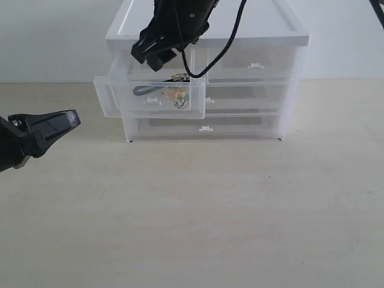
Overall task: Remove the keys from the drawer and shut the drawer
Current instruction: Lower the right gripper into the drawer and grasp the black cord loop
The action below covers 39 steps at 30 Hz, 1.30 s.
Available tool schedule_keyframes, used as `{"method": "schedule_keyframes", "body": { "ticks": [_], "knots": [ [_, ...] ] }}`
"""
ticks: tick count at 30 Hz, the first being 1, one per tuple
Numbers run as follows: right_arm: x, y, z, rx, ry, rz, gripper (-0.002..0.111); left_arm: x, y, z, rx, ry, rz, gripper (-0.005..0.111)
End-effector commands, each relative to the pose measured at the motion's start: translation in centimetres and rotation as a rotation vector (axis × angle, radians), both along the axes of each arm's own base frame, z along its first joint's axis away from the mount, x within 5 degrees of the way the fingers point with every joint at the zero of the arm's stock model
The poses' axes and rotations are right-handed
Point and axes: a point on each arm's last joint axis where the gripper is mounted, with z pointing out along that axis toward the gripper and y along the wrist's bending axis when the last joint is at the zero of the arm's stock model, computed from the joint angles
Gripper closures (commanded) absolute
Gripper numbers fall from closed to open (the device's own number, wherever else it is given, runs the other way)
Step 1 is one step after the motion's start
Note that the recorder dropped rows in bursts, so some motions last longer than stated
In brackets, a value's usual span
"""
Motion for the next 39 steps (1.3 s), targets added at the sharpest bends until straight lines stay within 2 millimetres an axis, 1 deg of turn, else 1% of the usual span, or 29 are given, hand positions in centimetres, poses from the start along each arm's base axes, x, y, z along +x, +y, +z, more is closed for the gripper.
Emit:
{"method": "schedule_keyframes", "body": {
  "ticks": [1, 4, 9, 11, 15, 18, 24, 27, 35, 39],
  "knots": [
    [0.2, -0.1, 2.0, 0.052, -0.057, -0.030, 0.053, 0.0, -0.1, 0.2, -0.003, -0.009, -0.009, 0.103],
    [0.6, 0.2, 1.6, 0.068, -0.045, -0.050, 0.053, 0.0, -0.1, 0.3, -0.007, -0.014, -0.012, 0.103],
    [1.7, 1.3, -1.2, 0.075, 0.036, -0.086, 0.053, 0.0, -0.1, 0.2, 0.002, -0.005, -0.009, 0.103],
    [1.8, 1.3, -1.7, 0.053, 0.045, -0.071, 0.053, 0.0, 0.0, 0.1, 0.012, 0.003, -0.008, 0.103],
    [1.5, 1.1, -1.8, 0.020, 0.068, -0.053, 0.053, 0.0, 0.0, 0.1, 0.013, 0.005, -0.007, 0.103],
    [1.1, 0.9, -0.9, 0.033, 0.064, -0.050, 0.053, 0.0, 0.0, 0.1, 0.013, 0.005, -0.007, 0.103],
    [-0.2, 1.0, 1.6, 0.132, 0.075, -0.017, 0.053, 0.0, 0.0, 0.1, 0.017, 0.002, -0.008, 0.103],
    [-0.7, 0.8, 2.1, 0.125, 0.088, -0.009, 0.053, 0.0, 0.0, 0.1, 0.017, 0.002, -0.008, 0.103],
    [-0.6, 0.9, 1.2, 0.096, 0.121, 0.001, 0.053, 0.0, 0.0, 0.1, 0.017, 0.002, -0.008, 0.103],
    [0.0, 1.3, -0.6, 0.070, 0.151, -0.002, 0.053, 0.0, 0.0, 0.1, 0.017, 0.002, -0.008, 0.103]
  ]
}}
